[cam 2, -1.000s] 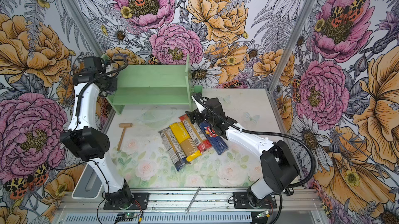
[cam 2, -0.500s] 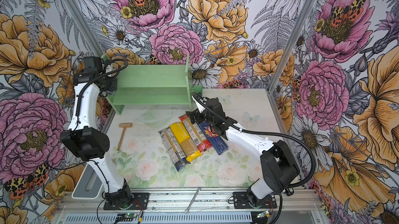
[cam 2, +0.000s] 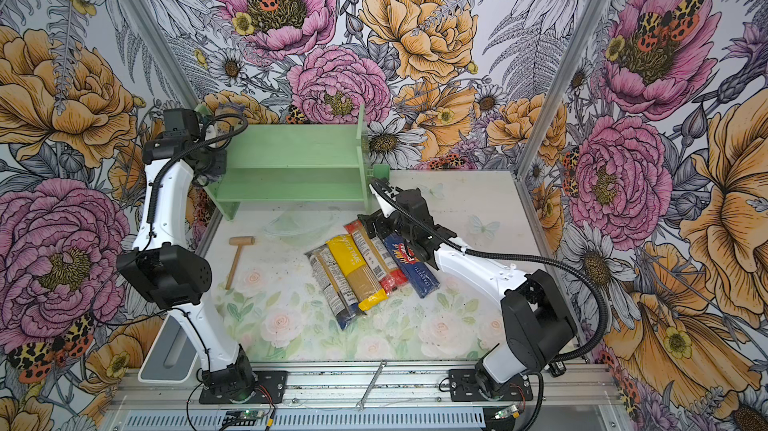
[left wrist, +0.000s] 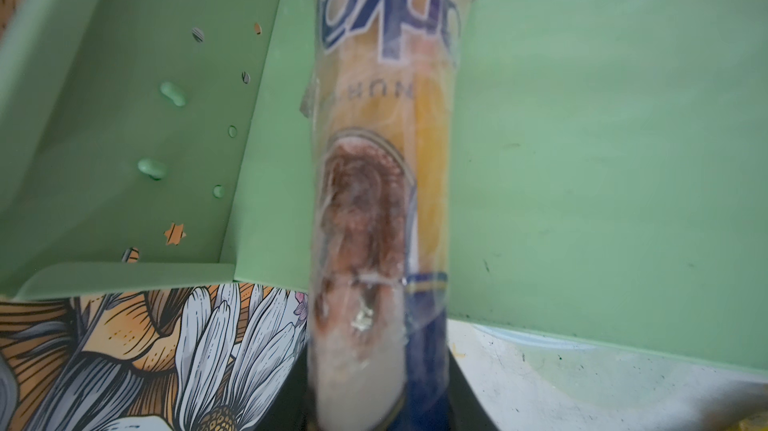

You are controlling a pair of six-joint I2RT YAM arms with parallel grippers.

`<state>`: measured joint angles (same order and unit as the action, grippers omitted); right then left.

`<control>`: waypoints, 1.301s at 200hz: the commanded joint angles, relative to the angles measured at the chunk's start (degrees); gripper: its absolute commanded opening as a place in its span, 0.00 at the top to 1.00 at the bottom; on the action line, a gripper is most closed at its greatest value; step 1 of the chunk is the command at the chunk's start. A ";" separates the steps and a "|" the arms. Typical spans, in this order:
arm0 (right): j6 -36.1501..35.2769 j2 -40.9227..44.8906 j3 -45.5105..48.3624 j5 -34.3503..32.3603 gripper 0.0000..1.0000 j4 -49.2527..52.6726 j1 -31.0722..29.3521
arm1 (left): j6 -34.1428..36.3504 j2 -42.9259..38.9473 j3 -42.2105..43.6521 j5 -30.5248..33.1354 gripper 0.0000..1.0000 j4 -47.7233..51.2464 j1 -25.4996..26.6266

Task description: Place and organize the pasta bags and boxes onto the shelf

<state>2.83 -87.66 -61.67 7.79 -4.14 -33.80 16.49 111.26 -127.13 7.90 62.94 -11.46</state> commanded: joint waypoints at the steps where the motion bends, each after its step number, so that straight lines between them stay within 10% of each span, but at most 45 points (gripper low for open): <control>1: 0.76 1.26 0.41 0.01 0.00 -1.81 -0.26 | -1.36 -0.43 -3.12 1.70 0.76 -9.06 0.39; 76: 0.70 1.17 0.37 0.50 0.00 -1.74 -0.21 | -1.19 -0.51 -2.86 2.59 0.56 -9.08 0.55; 260: 0.47 1.32 -0.03 0.29 0.00 -1.66 -0.14 | -0.58 -0.61 -2.42 3.67 0.52 -9.15 0.74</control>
<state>3.03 -87.66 -61.54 7.84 -4.12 -33.80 16.47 111.28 -127.74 9.85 56.36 -11.09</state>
